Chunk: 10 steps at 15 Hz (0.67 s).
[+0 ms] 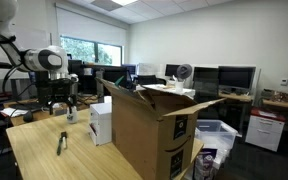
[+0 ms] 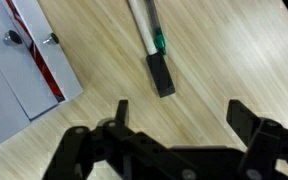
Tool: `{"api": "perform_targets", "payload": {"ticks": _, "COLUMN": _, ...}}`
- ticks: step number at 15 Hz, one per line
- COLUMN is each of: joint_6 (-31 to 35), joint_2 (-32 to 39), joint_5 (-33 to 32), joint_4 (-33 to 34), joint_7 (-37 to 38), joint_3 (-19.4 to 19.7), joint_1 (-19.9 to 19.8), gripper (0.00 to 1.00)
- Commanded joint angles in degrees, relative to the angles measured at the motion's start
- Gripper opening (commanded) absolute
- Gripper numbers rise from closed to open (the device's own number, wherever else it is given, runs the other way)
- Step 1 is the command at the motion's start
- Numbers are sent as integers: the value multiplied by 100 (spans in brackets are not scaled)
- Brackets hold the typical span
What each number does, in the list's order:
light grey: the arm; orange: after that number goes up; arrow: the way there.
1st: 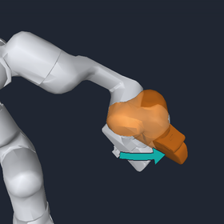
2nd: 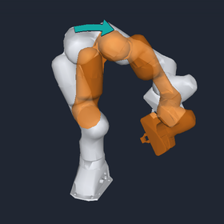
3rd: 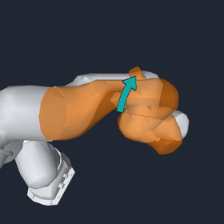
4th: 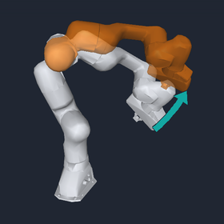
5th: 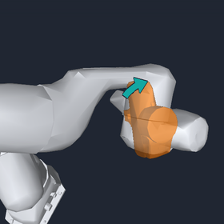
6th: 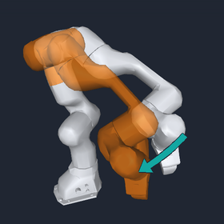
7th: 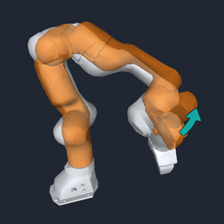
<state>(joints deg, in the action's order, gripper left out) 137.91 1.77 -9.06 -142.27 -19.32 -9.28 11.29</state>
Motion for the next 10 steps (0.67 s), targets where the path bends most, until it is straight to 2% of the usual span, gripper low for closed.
{"api": "perform_targets", "payload": {"ticks": 1, "joint_6": 253, "joint_2": 72, "joint_5": 76, "joint_4": -162, "joint_7": -831, "joint_3": -62, "joint_1": -66, "gripper": 100}}
{"api": "perform_targets", "payload": {"ticks": 5, "joint_6": 594, "joint_2": 186, "joint_5": 2, "joint_4": -239, "joint_7": -1576, "joint_3": -135, "joint_1": -60, "gripper": 100}}
{"api": "perform_targets", "payload": {"ticks": 10, "joint_6": 754, "joint_2": 449, "joint_5": -151, "joint_4": -176, "joint_7": -1666, "joint_3": -159, "joint_1": -74, "gripper": 100}}
